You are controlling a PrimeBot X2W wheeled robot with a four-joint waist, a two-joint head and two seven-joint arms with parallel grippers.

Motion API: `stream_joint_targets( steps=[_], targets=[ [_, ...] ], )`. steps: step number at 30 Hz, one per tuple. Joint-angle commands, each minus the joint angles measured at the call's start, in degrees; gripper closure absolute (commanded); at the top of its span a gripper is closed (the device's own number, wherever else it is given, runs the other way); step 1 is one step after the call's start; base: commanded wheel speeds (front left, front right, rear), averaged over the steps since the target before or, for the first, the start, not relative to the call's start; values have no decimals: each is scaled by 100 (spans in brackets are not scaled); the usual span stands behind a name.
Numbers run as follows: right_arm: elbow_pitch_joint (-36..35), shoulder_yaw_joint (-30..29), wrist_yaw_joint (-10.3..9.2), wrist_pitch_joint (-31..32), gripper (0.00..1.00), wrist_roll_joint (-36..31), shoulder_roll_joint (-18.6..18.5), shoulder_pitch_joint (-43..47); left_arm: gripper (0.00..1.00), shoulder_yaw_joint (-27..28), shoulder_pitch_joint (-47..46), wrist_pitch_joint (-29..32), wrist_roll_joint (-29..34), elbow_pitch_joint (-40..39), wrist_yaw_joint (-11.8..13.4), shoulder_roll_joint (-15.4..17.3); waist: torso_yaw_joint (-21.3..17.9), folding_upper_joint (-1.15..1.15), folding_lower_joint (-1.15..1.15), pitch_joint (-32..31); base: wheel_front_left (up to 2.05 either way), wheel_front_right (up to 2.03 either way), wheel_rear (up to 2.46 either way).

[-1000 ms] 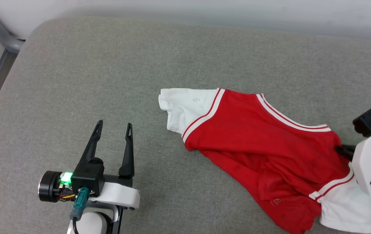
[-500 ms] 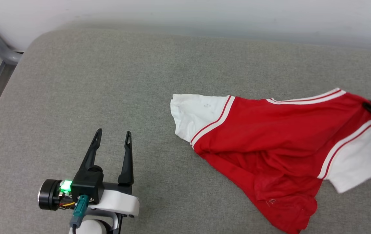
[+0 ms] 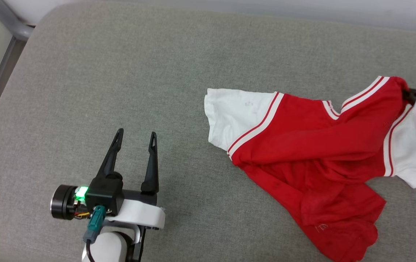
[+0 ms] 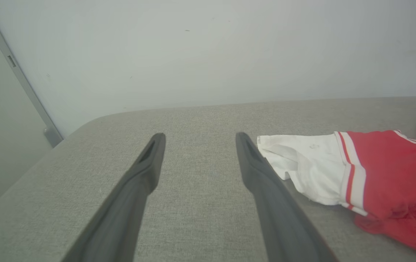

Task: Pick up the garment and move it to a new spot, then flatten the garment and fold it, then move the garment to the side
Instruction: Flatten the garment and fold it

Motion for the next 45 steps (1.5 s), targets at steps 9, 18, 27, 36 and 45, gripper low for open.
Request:
stream_joint_targets(
  steps=[9, 18, 27, 36, 45],
  targets=[
    [1256, 662, -5, -177, 100, 82, 730, -109, 0, 31, -248, -13, 44, 12, -49, -67, 101, 0, 0, 280, 0, 0, 0],
    [1415, 914, -7, -1437, 0, 235, 638, -380, 0, 173, -337, -13, 71, 81, -162, 57, -102, 0, 0, 69, 0, 0, 0],
    [1568, 283, -7, -3454, 0, -263, 813, 47, 0, 393, -695, -13, 15, 139, -449, 426, -523, 0, 0, -276, 0, 0, 0],
    [776, -1794, -6, -4094, 0, -1382, 1438, 1185, 0, 486, -1630, 165, -178, 548, -890, 875, -1034, 0, 0, -402, 0, 0, 0],
    [-1123, -3761, -6, -4028, 0, -2710, 2644, 3424, 0, 255, -2790, 1337, -1087, 876, -1216, 1286, -1365, 0, 0, -324, 0, 0, 0]
  ],
)
